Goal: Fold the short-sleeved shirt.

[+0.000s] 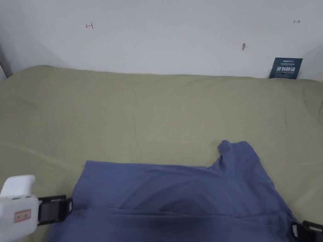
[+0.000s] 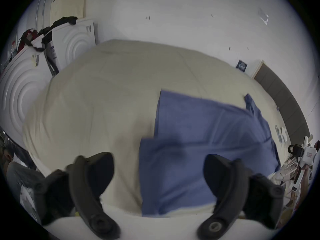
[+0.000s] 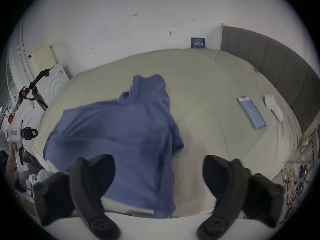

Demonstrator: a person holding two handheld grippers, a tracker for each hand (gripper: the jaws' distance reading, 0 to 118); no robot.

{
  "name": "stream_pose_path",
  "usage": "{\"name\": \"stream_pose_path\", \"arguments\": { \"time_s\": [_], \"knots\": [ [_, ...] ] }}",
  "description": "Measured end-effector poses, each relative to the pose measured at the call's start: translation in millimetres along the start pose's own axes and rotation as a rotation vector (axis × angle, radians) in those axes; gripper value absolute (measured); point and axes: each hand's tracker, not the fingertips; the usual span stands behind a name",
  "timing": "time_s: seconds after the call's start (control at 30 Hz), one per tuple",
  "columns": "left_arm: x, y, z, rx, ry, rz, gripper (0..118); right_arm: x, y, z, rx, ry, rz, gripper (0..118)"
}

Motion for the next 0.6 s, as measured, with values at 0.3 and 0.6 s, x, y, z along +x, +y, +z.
{"name": "stream_pose_path", "arguments": {
  "time_s": [0.3,0.6],
  "knots": [
    [37.9,76.6,-110.0,-0.059,0.038,-0.034,2,1.1,49.8,-79.1,-0.005,-0.065,-0.013,3],
    [28.3,102.8,-202.4,-0.153,0.125,-0.038,113,17.0,70.8,-126.0,-0.073,-0.083,0.0,3]
  ]
}}
